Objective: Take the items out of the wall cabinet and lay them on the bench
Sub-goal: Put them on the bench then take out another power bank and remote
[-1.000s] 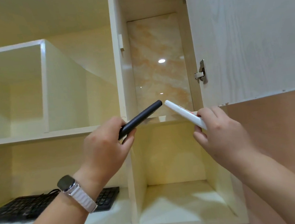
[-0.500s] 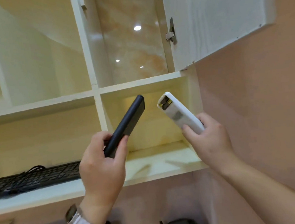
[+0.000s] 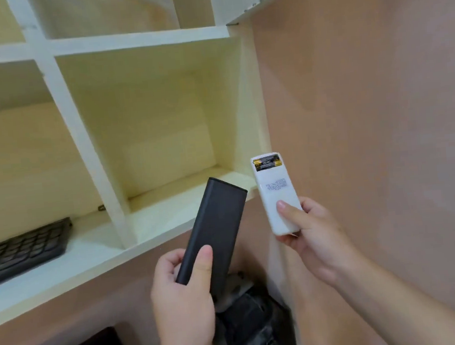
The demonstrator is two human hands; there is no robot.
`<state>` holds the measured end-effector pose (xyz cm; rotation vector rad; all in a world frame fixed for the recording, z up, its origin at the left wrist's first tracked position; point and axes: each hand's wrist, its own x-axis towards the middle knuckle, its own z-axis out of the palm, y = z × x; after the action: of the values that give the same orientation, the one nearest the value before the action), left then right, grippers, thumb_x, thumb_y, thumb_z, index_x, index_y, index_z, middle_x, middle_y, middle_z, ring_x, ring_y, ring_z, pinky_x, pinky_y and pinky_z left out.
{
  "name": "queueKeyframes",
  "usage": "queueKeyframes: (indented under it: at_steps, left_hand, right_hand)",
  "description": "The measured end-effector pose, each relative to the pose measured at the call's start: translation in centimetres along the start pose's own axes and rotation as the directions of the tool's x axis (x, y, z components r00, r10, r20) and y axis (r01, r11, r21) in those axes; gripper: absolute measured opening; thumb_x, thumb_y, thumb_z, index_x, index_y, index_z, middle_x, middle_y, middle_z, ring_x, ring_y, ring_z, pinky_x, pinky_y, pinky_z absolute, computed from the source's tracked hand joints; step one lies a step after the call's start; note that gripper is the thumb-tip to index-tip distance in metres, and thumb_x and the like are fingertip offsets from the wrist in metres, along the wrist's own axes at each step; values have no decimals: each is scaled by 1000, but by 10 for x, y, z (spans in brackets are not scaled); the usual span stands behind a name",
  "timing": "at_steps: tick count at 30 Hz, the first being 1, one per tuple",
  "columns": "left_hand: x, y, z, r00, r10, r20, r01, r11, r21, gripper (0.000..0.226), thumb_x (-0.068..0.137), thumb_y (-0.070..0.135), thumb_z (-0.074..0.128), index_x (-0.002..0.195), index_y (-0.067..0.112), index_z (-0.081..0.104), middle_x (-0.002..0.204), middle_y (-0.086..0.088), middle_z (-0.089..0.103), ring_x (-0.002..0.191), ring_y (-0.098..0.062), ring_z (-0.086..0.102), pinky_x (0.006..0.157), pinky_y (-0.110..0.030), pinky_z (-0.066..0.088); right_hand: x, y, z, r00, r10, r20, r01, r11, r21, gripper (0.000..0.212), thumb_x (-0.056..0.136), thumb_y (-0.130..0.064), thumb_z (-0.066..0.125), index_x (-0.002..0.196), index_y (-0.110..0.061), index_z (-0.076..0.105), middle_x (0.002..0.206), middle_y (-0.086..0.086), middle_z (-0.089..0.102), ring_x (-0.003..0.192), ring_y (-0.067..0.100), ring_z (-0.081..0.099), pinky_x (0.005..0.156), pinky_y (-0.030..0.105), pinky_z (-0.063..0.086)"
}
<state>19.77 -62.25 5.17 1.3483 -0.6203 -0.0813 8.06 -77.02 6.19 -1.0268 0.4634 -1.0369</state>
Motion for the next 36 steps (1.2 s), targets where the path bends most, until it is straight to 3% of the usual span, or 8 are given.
queueKeyframes:
  at_steps: [2,7,9,14,20,28,33,36]
  left_hand:
    - [1,-12,-10,993,-82,79,90,991,-103,20,82,22,73,92,10,62,66,8,70,52,2,58,48,-12,45]
    - [-12,-44,-27,888,-292,356,408,858,-313,47,66,22,72,112,16,67,98,-7,77,86,-26,73,72,-36,56]
    - [-20,-54,-31,811,-327,484,512,798,-318,54,68,18,70,121,14,64,105,-8,75,94,-28,72,78,-37,57]
    - [-39,-78,-35,576,-328,749,683,697,-221,37,81,12,63,118,12,68,111,-15,73,96,-28,69,67,-31,59]
    - [-72,-91,-27,429,-355,831,750,652,-109,37,89,5,64,124,15,60,119,-13,69,108,-36,66,89,-65,50]
    - [-137,-66,-25,249,-250,936,741,672,-18,39,87,4,65,122,19,58,113,-7,72,108,-27,67,100,-54,49]
    - [-187,-43,-32,131,-181,975,721,692,32,39,88,7,66,122,22,57,110,-3,73,105,-25,69,93,-52,53]
    - [-232,-23,-43,44,-130,990,709,702,61,40,87,8,65,123,22,56,109,-3,73,105,-23,68,91,-48,55]
  right_hand:
    - [-16,12,2,999,-1,-41,2,1000,16,10,90,-7,62,100,-9,58,80,-2,73,65,8,67,63,29,51]
    - [-56,35,0,981,-41,-190,25,996,-86,20,89,2,58,107,-7,58,97,6,72,74,12,67,66,31,51]
    - [-76,42,-4,965,-62,-256,24,988,-150,21,89,3,57,108,-7,58,100,8,71,80,17,65,67,31,50]
    - [-133,55,-19,920,-78,-385,-15,972,-234,32,83,-1,64,114,-11,60,95,8,73,84,20,68,64,28,53]
    - [-198,56,-35,843,-118,-524,-56,951,-304,49,67,-9,61,116,-9,55,90,5,72,79,20,69,62,28,53]
    - [-280,46,-43,758,-175,-628,-72,935,-347,49,66,-12,59,115,-13,56,87,1,68,72,15,60,57,25,47]
    - [-351,39,-44,631,-286,-721,-82,900,-429,41,69,-18,66,110,-20,58,102,4,72,82,13,68,62,27,51]
    - [-414,33,-44,549,-334,-766,-79,892,-446,34,83,-8,69,112,-18,56,103,4,72,85,15,69,63,27,53]
